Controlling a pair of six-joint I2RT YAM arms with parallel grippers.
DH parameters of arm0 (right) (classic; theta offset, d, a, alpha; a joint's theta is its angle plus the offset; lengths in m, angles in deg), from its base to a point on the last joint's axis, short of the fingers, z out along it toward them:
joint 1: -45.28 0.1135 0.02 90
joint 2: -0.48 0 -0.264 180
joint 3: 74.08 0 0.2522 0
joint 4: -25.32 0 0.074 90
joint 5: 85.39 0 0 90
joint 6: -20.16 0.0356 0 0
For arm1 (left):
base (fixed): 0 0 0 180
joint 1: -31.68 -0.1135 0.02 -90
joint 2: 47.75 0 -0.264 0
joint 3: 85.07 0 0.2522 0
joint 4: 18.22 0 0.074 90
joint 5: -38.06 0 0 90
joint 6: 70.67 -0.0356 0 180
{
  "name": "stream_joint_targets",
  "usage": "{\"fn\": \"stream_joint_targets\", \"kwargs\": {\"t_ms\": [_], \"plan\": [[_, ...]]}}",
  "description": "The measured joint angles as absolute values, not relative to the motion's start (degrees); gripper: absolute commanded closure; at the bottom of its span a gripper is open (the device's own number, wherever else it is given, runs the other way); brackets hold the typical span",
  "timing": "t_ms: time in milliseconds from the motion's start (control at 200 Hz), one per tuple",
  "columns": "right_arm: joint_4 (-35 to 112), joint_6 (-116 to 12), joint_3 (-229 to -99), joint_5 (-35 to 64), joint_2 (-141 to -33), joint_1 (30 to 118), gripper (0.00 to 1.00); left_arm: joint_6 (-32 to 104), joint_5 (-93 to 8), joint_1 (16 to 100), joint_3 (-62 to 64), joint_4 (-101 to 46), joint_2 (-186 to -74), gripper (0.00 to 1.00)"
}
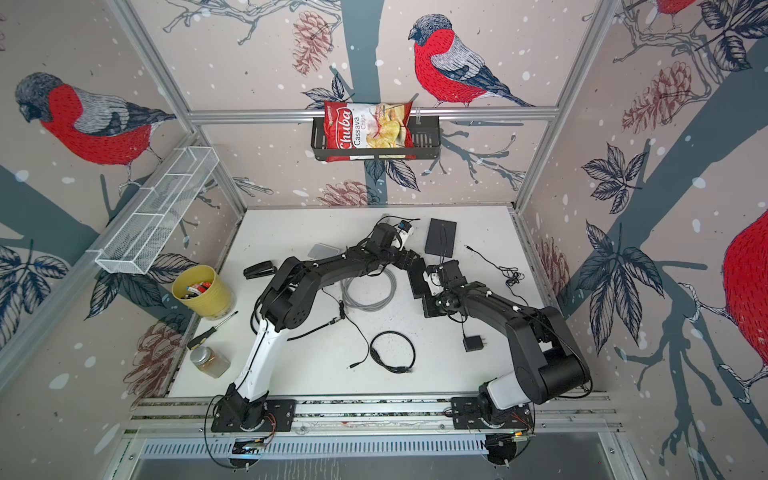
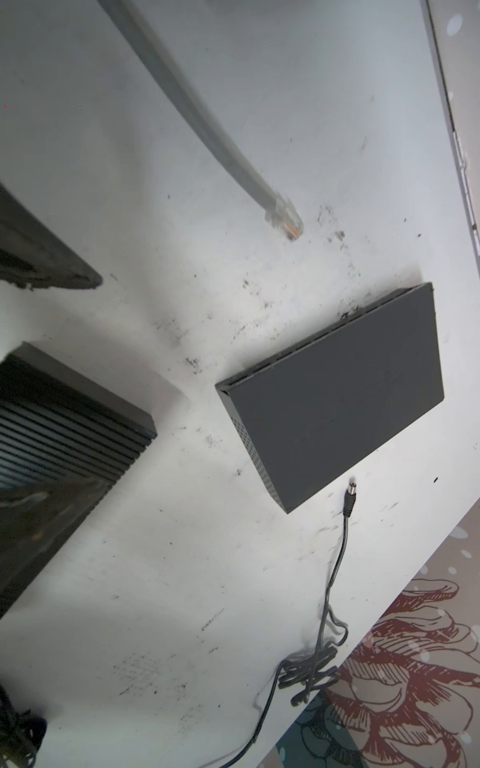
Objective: Insert the plug into the switch port
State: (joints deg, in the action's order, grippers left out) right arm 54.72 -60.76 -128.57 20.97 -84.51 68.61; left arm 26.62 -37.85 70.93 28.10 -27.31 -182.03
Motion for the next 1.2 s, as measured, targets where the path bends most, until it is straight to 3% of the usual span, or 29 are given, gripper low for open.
{"fn": "stream_joint_targets", "kwargs": {"t_ms": [1201], "plan": [[52.3, -62.6, -131.7, 20.2, -90.9, 67.4, 0.95, 22.2, -35.1, 71.2, 30.0, -31.7, -184.8, 0.32]]}}
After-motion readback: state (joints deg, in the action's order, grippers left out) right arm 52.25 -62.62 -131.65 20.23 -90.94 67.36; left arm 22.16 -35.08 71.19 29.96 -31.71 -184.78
